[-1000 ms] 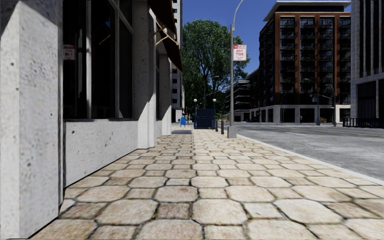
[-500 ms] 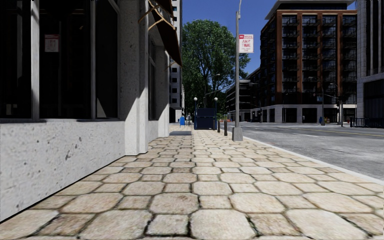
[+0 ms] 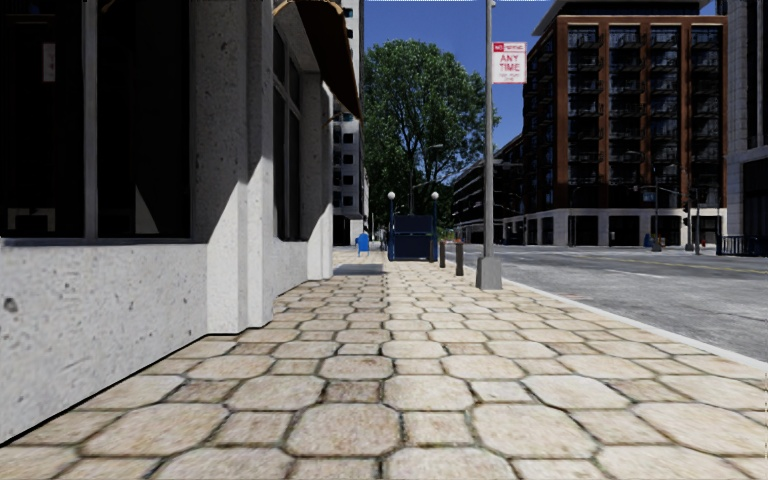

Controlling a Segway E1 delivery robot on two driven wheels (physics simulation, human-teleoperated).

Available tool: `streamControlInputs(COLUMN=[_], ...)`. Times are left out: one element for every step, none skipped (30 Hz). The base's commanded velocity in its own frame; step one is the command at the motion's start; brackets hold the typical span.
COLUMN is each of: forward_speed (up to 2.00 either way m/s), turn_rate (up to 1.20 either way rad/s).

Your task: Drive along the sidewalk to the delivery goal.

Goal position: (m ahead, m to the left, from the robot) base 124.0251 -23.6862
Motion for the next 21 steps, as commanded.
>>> streamControlInputs(forward_speed=[2.0,2.0,2.0,2.0,2.0,2.0,2.0,2.0,2.0,2.0,2.0,2.0,2.0,2.0,2.0,2.0,2.0,2.0,2.0,2.0,2.0], turn_rate=[0.0,0.0,0.0,0.0,0.0,0.0,0.0,0.0,0.0,0.0,0.0,0.0,0.0,0.0,0.0,0.0,0.0,0.0,0.0,0.0,0.0])
